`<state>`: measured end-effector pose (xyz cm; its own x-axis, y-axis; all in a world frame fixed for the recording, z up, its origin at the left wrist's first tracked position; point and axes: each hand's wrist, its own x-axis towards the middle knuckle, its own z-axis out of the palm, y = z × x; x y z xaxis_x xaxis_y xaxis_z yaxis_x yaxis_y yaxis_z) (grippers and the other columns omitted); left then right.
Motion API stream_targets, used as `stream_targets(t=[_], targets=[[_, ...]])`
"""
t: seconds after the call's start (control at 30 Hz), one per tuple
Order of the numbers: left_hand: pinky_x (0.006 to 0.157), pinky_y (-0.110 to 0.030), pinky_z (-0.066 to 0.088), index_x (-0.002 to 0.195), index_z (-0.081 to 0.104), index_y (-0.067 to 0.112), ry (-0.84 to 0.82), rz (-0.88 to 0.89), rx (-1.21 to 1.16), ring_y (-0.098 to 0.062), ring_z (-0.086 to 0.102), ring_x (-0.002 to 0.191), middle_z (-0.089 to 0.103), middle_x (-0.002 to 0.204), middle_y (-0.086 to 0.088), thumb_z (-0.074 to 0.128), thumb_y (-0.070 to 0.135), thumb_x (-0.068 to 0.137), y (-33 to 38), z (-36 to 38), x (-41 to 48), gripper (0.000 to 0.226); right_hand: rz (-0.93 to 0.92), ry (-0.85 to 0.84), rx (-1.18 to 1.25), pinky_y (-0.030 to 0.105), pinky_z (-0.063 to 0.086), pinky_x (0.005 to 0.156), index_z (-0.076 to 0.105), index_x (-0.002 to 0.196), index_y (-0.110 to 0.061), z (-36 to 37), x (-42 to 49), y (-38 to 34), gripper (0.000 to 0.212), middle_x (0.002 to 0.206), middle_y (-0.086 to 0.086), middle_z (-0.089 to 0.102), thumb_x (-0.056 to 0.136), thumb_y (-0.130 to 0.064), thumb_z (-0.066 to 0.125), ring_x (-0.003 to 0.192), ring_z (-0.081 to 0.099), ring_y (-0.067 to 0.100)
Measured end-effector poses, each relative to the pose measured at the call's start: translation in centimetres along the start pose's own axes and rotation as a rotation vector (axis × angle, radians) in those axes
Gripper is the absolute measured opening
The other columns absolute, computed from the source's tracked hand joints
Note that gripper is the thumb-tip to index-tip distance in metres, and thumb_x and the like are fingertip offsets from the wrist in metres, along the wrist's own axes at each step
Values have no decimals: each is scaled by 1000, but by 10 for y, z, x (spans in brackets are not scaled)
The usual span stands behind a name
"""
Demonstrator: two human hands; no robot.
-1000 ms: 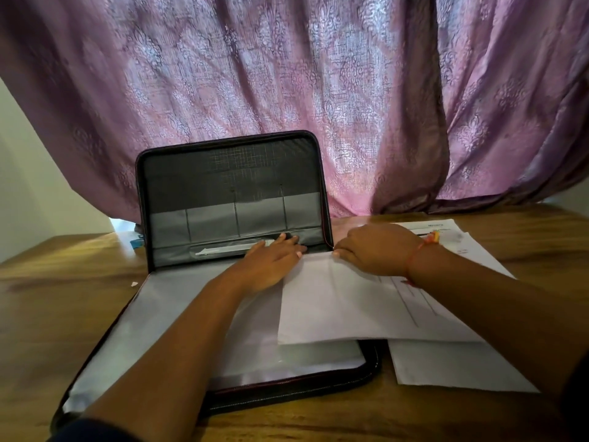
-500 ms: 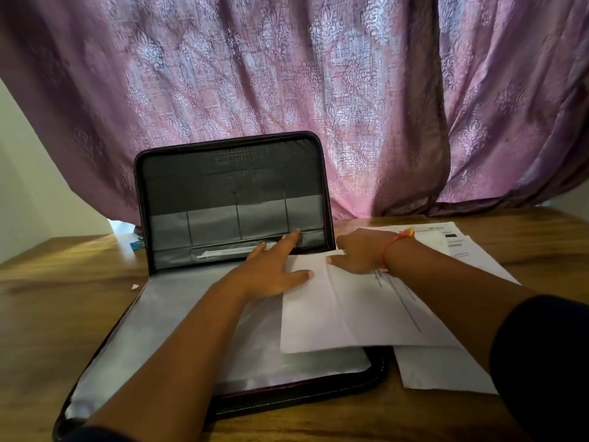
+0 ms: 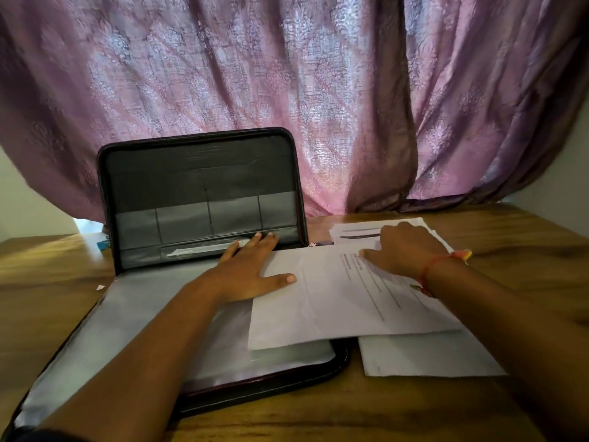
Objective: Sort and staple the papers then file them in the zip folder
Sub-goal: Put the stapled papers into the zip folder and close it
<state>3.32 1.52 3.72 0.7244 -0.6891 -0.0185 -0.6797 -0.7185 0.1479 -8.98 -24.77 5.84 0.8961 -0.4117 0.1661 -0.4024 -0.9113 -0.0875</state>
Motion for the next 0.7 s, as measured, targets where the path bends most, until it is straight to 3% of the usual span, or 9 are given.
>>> stream_targets(t=[0.07,0.17,0.23,0.37,0.47,0.57,0.7], targets=[[125,-43,-8,161,-5,33,-10,2,54,-8,-16,154,-11,169,12,18,93,75,0,4,5,108,32,-53,-5,38,45,95,66,110,-22,3,-3,13,54,127,7,63,89,-68,46,111,58,28],[125,-47,-7,160,-5,37,-6,3,90,-10,-20,153,-16,167,14,-6,106,50,-2,10,12,130,55,-79,20,35,46,93,64,118,-18,6,-4,24,60,127,7,63,88,-67,48,111,58,27],[125,-48,-8,160,-4,38,-4,1,103,-11,-22,152,-17,167,13,-10,105,48,-3,12,14,130,92,-33,33,36,48,91,64,118,-18,7,-4,28,62,124,9,63,85,-69,51,109,59,27],[125,-47,-8,160,-3,40,-29,-5,97,-10,-23,152,-18,167,14,-14,104,47,1,9,10,130,81,-29,100,32,49,86,65,104,-19,11,-1,29,47,116,6,67,87,-62,56,101,61,25],[125,-45,-10,160,-1,40,-52,-18,83,-9,-24,151,-18,166,15,-11,98,61,3,6,10,115,101,-11,183,29,44,76,59,95,-19,10,0,28,37,101,4,65,88,-56,59,90,58,22],[124,-42,-11,160,1,40,-62,-23,92,-9,-22,152,-16,167,13,3,76,90,6,4,9,79,120,13,290,28,44,65,60,80,-17,11,0,27,34,83,-2,63,87,-50,64,82,60,20],[124,-42,-11,161,3,38,-63,-1,123,-10,-22,152,-14,168,12,16,59,105,4,2,6,61,147,11,385,32,54,78,68,90,-17,9,-1,20,29,89,1,68,86,-46,69,83,63,21]])
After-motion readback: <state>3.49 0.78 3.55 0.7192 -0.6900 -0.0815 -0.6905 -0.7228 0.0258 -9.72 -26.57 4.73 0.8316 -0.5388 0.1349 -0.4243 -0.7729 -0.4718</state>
